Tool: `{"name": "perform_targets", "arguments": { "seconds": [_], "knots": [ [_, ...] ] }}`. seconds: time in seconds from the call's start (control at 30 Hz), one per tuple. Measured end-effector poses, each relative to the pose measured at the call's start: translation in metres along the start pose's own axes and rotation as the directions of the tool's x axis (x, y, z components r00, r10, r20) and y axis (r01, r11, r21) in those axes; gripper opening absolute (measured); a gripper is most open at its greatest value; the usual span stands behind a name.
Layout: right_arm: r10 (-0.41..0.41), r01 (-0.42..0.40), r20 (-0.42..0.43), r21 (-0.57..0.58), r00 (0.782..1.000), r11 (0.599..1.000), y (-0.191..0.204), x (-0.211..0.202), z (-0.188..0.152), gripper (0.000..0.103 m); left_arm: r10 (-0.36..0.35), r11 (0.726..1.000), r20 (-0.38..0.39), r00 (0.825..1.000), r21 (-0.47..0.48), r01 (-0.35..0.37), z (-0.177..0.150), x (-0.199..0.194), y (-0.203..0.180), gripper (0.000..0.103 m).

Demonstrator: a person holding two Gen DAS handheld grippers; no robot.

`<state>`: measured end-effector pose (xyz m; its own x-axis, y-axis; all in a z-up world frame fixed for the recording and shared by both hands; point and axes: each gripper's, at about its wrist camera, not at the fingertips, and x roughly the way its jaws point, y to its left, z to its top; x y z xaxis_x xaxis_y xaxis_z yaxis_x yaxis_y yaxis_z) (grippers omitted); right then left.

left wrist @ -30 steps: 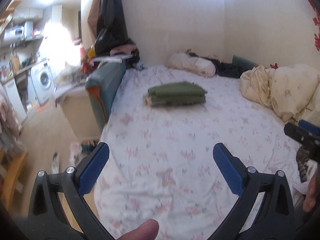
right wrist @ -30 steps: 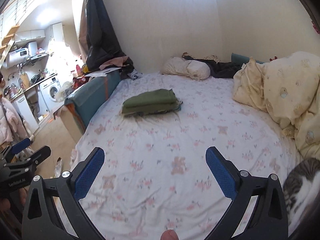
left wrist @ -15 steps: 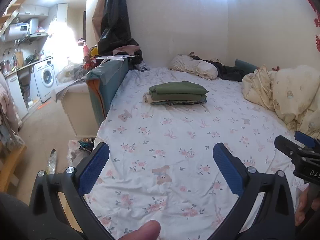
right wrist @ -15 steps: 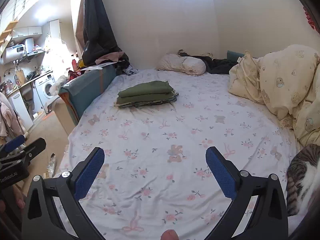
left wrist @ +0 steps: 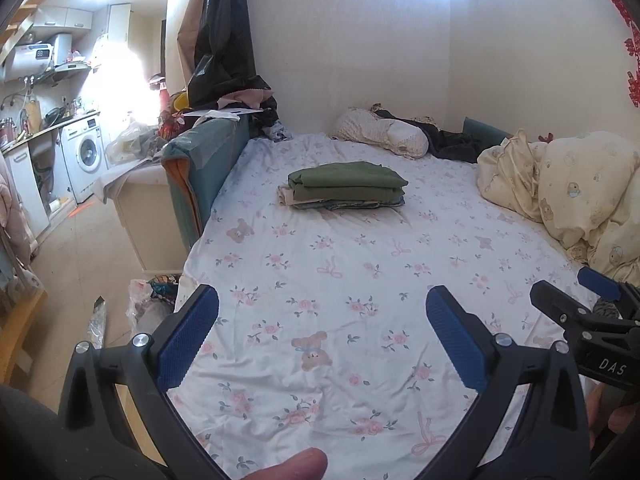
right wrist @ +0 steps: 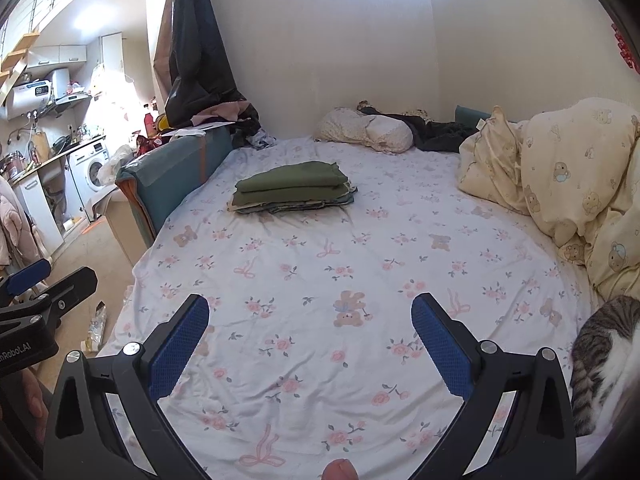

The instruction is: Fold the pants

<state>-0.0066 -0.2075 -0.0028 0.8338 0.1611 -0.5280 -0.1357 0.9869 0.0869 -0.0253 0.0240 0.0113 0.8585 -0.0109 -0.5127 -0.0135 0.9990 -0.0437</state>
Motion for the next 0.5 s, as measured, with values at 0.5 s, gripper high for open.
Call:
{"name": "perform_targets", "arguments": {
  "seconds": [0.5],
  "knots": [
    [-0.004,0.004,-0.003,-0.001,1.000,1.000,-0.0003,0.0012,0.0004,0.103,-0.007,1.000,0.008,1.000,0.005,0.007,-0.0002,-0.0021,-0.0008,0.102]
  ]
}}
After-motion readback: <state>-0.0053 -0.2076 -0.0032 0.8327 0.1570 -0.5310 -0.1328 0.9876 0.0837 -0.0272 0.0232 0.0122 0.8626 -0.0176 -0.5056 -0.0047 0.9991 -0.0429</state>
